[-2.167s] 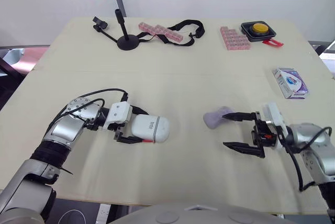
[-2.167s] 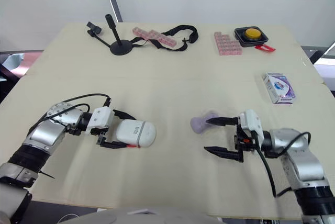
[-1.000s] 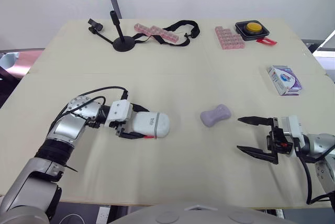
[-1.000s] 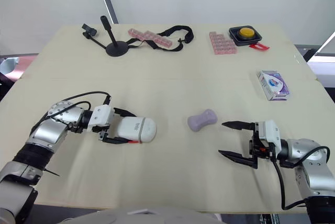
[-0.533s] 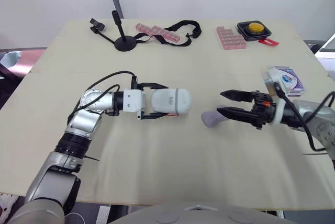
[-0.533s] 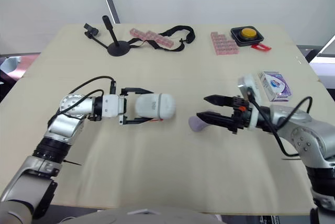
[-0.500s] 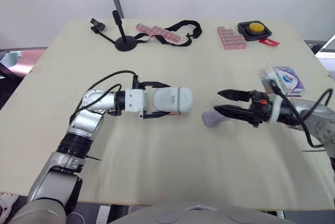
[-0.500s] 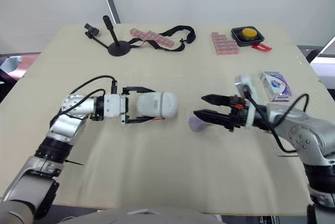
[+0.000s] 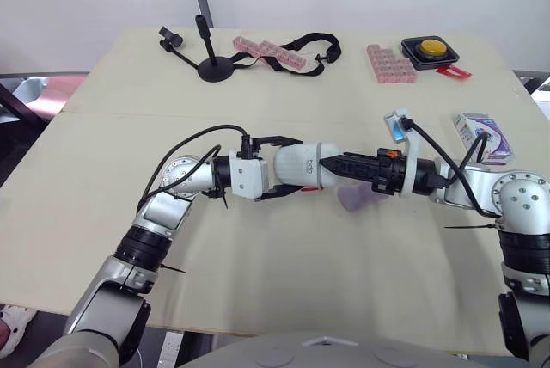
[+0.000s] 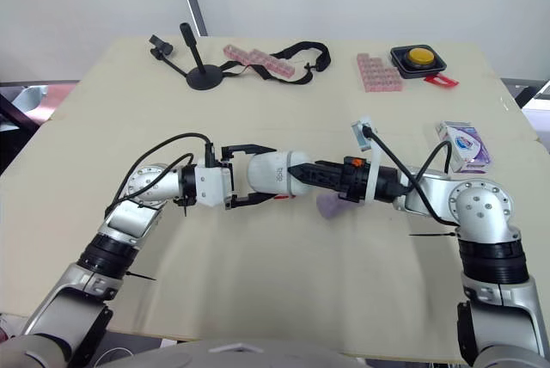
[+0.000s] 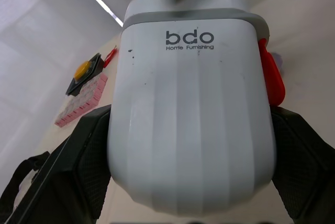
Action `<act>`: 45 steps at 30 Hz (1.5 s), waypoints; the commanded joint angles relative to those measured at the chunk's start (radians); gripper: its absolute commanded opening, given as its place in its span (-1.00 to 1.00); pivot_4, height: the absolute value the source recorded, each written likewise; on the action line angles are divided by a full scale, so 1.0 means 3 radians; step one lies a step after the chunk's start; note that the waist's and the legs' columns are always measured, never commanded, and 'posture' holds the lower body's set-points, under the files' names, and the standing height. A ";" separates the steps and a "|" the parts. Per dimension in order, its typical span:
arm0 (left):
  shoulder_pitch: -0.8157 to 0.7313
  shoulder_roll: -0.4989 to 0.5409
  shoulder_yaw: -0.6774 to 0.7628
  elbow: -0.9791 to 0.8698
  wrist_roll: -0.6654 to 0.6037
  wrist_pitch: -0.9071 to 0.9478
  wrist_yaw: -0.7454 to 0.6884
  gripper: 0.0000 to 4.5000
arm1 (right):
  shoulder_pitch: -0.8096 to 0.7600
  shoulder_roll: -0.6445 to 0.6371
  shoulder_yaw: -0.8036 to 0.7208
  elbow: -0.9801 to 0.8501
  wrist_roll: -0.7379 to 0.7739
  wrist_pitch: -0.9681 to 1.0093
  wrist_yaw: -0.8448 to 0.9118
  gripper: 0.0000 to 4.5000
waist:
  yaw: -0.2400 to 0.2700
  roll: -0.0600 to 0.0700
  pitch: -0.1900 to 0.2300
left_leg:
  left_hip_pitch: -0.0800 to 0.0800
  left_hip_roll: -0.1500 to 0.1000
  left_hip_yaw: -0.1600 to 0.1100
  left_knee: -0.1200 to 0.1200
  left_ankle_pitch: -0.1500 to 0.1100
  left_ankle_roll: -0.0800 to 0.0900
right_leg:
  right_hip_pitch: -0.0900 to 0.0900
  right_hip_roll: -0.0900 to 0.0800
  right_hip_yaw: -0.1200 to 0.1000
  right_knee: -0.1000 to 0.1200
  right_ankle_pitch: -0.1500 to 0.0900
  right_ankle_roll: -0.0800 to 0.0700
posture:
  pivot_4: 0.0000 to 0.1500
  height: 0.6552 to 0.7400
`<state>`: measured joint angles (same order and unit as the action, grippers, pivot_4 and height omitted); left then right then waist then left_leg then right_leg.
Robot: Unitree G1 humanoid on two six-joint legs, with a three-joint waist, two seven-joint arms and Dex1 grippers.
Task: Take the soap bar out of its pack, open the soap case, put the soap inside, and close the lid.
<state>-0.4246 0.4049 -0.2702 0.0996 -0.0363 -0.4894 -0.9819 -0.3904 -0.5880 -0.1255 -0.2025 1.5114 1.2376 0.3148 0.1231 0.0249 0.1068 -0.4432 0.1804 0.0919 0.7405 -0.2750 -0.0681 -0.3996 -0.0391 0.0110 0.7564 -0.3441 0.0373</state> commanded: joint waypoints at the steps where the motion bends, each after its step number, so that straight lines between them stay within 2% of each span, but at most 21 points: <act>1: 0.0001 0.0051 0.0016 -0.0138 -0.0020 -0.0005 0.0053 0.57 | 0.0003 -0.0065 -0.0081 -0.0054 0.0164 0.0016 0.0005 1.00 | 0.0019 0.0000 0.0000 | 0.0000 0.0000 0.0000 0.0000 0.0000 0.0000 | 0.0000 0.0001 0.0000 0.0000 0.0000 0.0000 | 1.00 0.28; 15: -0.0045 0.0078 0.0002 -0.0112 -0.0070 0.0079 0.0027 0.57 | 0.0021 -0.0119 0.0006 -0.0148 -0.0113 -0.0017 0.0187 1.00 | 0.0042 0.0000 0.0000 | -0.0003 -0.0001 0.0000 0.0000 -0.0001 -0.0006 | 0.0000 0.0007 0.0000 -0.0002 0.0001 0.0002 | 1.00 0.28; 16: -0.0048 0.0077 0.0003 -0.0114 -0.0071 0.0089 0.0026 0.57 | 0.0018 -0.0110 0.0011 -0.0149 -0.0130 -0.0018 0.0200 0.75 | 0.0042 0.0000 0.0000 | -0.0003 -0.0001 0.0000 0.0000 -0.0001 -0.0007 | 0.0001 0.0008 0.0000 -0.0002 0.0001 0.0002 | 1.00 0.28; 21: -0.0055 0.0065 0.0000 -0.0137 -0.0064 0.0136 0.0040 0.57 | 0.0004 -0.0066 0.0058 -0.0138 -0.0209 -0.0035 0.0238 0.05 | 0.0041 0.0000 0.0000 | -0.0003 -0.0001 0.0000 0.0000 -0.0002 -0.0007 | 0.0001 0.0009 0.0000 -0.0002 0.0001 0.0002 | 1.00 0.28; 22: -0.0053 0.0063 -0.0002 -0.0144 -0.0062 0.0144 0.0043 0.57 | 0.0003 -0.0055 0.0060 -0.0133 -0.0215 -0.0038 0.0241 -0.09 | 0.0041 0.0000 0.0000 | -0.0003 0.0000 0.0000 0.0000 -0.0002 -0.0008 | 0.0000 0.0009 0.0000 -0.0002 0.0001 0.0002 | 1.00 0.28; 23: -0.0050 0.0065 -0.0002 -0.0146 -0.0064 0.0147 0.0043 0.57 | 0.0001 -0.0044 0.0061 -0.0129 -0.0222 -0.0040 0.0242 -0.12 | 0.0041 0.0000 0.0000 | -0.0003 0.0000 0.0000 0.0000 -0.0002 -0.0008 | 0.0001 0.0009 0.0000 -0.0002 0.0001 0.0002 | 1.00 0.28; 34: -0.0032 0.0088 0.0004 -0.0152 -0.0072 0.0150 0.0045 0.57 | 0.0022 -0.0012 -0.0013 -0.0083 -0.0143 -0.0022 0.0418 -0.12 | 0.0041 0.0000 0.0000 | -0.0002 0.0001 0.0000 0.0000 -0.0002 -0.0009 | 0.0001 0.0009 0.0000 -0.0002 0.0001 0.0002 | 1.00 0.28; 45: 0.0011 0.0096 -0.0007 -0.0188 -0.0116 0.0175 0.0037 0.57 | 0.0174 -0.0235 -0.0175 0.0049 -0.0135 0.0080 0.0744 -0.12 | 0.0040 0.0000 0.0000 | -0.0003 0.0001 0.0000 0.0000 -0.0002 -0.0010 | 0.0001 0.0010 0.0000 -0.0003 0.0001 0.0002 | 1.00 0.28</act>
<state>-0.4231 0.4258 -0.2858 0.0679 -0.0493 -0.4405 -0.9795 -0.3438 -0.6397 -0.1449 -0.1787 1.4418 1.2605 0.5115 0.1351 0.0248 0.1068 -0.4440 0.1808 0.0919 0.7404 -0.2757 -0.0710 -0.3994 -0.0358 0.0112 0.7554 -0.3439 0.0378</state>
